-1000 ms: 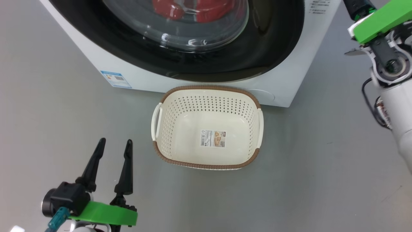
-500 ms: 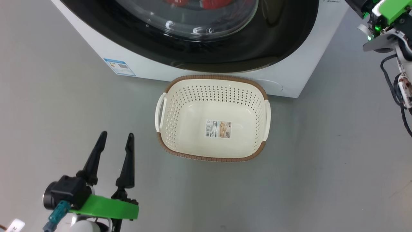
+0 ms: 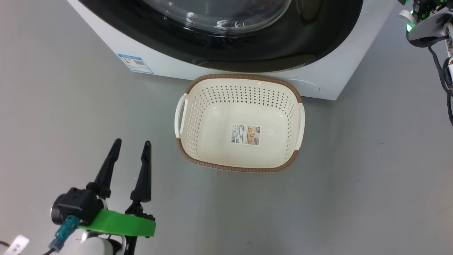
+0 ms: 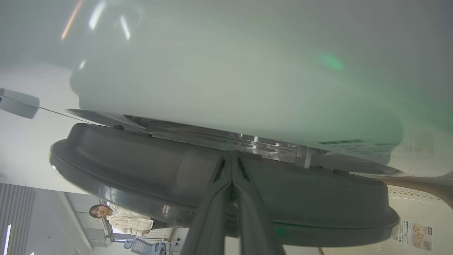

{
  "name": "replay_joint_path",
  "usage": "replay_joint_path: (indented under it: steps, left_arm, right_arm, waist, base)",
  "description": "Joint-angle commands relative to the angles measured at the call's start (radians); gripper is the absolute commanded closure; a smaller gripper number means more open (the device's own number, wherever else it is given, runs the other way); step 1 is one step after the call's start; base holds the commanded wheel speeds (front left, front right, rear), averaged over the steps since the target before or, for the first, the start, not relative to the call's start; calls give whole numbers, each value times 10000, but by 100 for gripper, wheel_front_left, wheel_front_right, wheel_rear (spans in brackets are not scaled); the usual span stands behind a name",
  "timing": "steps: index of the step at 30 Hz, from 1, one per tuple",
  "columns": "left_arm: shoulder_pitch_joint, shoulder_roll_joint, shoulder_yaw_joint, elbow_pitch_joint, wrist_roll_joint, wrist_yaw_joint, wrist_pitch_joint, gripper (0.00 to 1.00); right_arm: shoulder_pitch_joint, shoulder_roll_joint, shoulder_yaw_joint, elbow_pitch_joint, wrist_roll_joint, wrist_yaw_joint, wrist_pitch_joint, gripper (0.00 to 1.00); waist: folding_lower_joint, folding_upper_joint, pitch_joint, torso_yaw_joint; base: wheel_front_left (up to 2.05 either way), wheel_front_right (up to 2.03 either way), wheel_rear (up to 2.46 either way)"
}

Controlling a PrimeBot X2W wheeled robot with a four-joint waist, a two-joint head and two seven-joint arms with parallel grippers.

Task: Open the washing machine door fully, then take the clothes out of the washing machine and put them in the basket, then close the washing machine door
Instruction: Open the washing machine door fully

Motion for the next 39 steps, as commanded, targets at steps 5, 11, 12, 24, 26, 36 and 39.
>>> replay_joint_path:
  steps: [5, 11, 12, 24, 26, 36, 39]
  left_arm:
    - [-292, 193, 307, -180, -105, -31, -80, 0]
    - [-196, 193, 299, -110, -87, -31, -80, 0]
    - [-166, 193, 305, -100, -76, -31, -80, 0]
    - [173, 193, 267, -22, 91, -31, -80, 0]
    - [215, 193, 259, -9, 103, -31, -80, 0]
    - [767, 193, 253, 73, 191, -31, -80, 0]
    - [926, 193, 280, 66, 203, -31, -80, 0]
  right_arm:
    - [-211, 406, 120, -24, -2, -9, 410, 100]
    - [316, 476, 90, -319, 73, -9, 586, 100]
    - [461, 492, 113, -403, 75, -9, 656, 100]
    - [2229, 740, 428, -1915, -4, -9, 1272, 100]
    - [2400, 746, 449, -2078, -11, -9, 1306, 100]
    - [4271, 886, 748, -3891, -52, -9, 1679, 100]
    - [4766, 944, 798, -4405, -64, -9, 1687, 100]
  waist:
    - [0, -1, -14, 18]
    - [0, -1, -319, -67]
    - [0, -1, -382, -95]
    - [0, -1, -1100, -379]
    - [0, -1, -1169, -390]
    - [0, -1, -1931, -352]
    - [0, -1, -2084, -296]
  base:
    - [0, 0, 0]
    - [0, 0, 0]
    - [0, 0, 0]
    - [0, 0, 0]
    - [0, 0, 0]
    - [0, 0, 0]
    - [0, 0, 0]
